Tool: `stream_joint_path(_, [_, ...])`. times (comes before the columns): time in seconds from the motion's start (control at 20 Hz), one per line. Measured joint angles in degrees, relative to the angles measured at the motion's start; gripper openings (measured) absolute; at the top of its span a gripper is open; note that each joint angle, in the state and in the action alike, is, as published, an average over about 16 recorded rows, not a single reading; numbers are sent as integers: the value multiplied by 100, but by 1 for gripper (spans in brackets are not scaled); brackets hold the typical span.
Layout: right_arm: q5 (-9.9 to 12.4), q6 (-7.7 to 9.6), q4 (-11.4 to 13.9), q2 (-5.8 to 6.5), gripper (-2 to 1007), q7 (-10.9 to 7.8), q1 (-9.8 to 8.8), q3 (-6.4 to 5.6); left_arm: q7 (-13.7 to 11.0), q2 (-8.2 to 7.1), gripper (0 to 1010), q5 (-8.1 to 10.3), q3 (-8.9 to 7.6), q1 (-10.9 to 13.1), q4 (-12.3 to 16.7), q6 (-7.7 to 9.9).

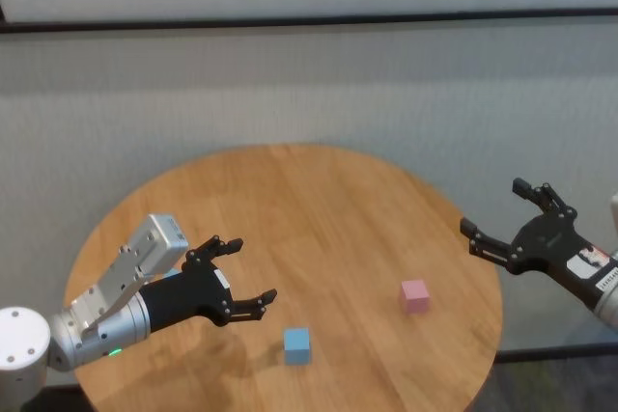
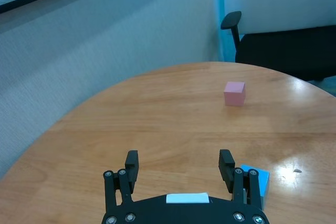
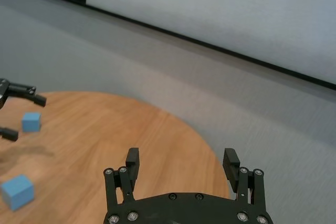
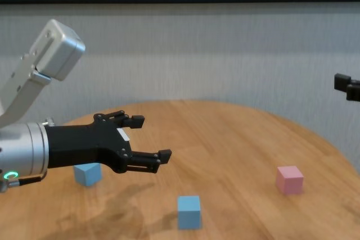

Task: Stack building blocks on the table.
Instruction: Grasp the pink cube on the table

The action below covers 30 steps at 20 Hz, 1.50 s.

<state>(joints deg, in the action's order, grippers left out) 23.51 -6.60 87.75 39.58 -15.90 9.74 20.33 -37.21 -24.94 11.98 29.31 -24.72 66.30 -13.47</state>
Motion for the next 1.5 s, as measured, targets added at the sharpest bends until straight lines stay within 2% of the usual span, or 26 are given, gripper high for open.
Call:
stream_joint_path(0.1, [25, 15, 26, 34, 1005, -132, -19, -1, 1, 1, 1002, 1, 1, 0, -1, 1])
stream_joint_path(0.25, [-14, 86, 47, 80, 1005, -233, -52, 8, 1, 2, 1002, 1, 1, -1, -3, 2])
stream_joint_path(0.5, [-152, 312, 44, 136, 1005, -322, -101, 45, 1, 4, 1002, 2, 2, -1, -4, 4])
stream_joint_path(0.75, [-273, 524, 5, 134, 1005, -390, -129, 83, 1, 5, 1002, 2, 3, -1, -5, 5])
stream_joint_path(1.15, [-374, 694, -148, -6, 1005, -493, -90, 105, 1, 7, 1002, 2, 3, -1, -5, 6])
stream_joint_path(1.5, [-469, 791, -398, -197, 1005, -635, 86, 155, 1, 7, 1002, 2, 3, -1, -5, 6])
